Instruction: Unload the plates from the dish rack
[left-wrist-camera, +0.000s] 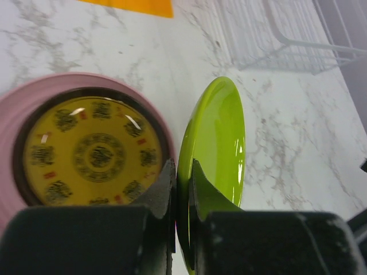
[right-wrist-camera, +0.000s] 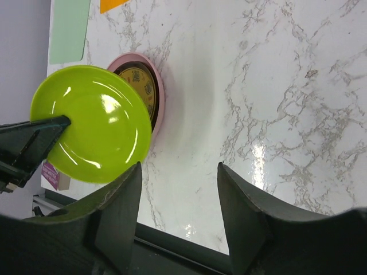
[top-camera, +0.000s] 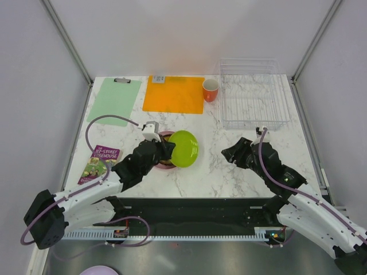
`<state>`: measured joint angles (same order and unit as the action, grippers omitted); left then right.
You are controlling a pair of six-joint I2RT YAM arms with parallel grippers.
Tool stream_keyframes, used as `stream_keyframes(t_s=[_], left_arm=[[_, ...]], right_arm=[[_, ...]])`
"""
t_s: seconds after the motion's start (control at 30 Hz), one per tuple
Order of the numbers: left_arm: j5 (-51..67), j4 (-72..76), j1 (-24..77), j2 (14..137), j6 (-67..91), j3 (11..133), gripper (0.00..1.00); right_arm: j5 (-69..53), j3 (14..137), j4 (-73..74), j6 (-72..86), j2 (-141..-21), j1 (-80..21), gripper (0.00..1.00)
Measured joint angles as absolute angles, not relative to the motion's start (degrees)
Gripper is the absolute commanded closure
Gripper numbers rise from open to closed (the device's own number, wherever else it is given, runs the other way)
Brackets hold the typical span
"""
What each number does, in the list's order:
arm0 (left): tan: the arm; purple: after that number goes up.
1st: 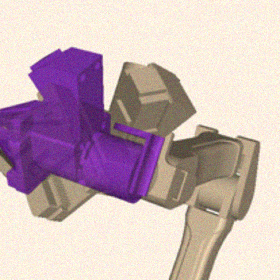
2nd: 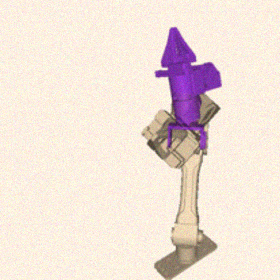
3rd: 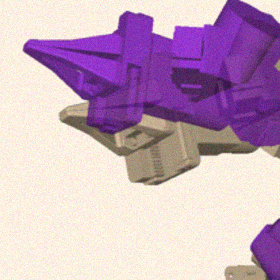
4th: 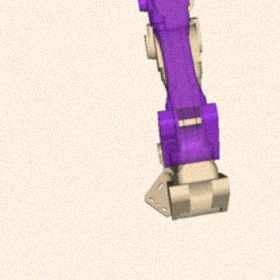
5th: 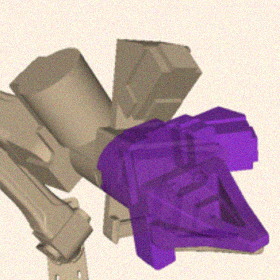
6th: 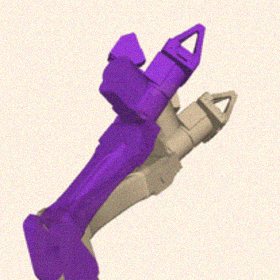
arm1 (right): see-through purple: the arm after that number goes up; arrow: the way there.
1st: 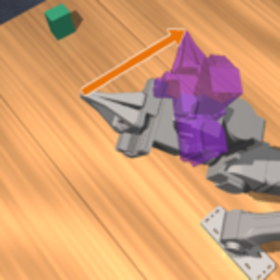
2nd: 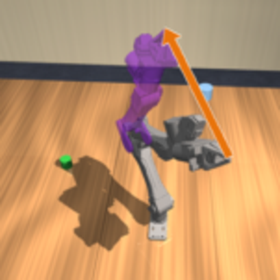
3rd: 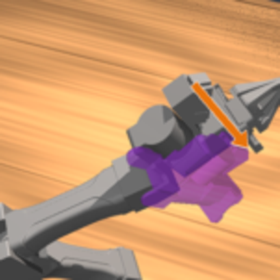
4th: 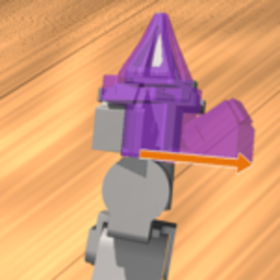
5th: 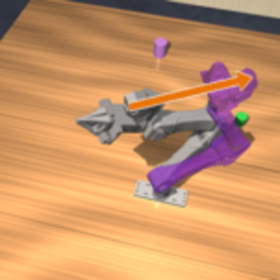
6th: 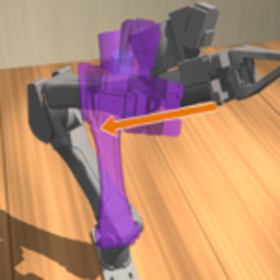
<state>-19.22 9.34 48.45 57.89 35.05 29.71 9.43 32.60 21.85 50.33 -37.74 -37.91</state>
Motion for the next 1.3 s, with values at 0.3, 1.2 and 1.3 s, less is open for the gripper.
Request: stream_keyframes(t_s=[0.3, 1.2, 1.3], left_arm=[[-16.9, 6.6, 33.1, 55.3, 33.8, 23.7, 0.98], [-8.9, 15.5, 28.7, 63.6, 35.6, 18.8, 0.20], [-9.0, 14.0, 28.7, 62.4, 35.5, 18.8, 0.00]], right_arm=[[9.6, 32.6, 21.9, 48.9, -40.2, -37.9, 0.38], [9.5, 32.6, 21.8, 45.6, -44.8, -37.9, 0.37], [9.5, 32.6, 21.8, 45.3, -44.9, -37.9, 0.37]])
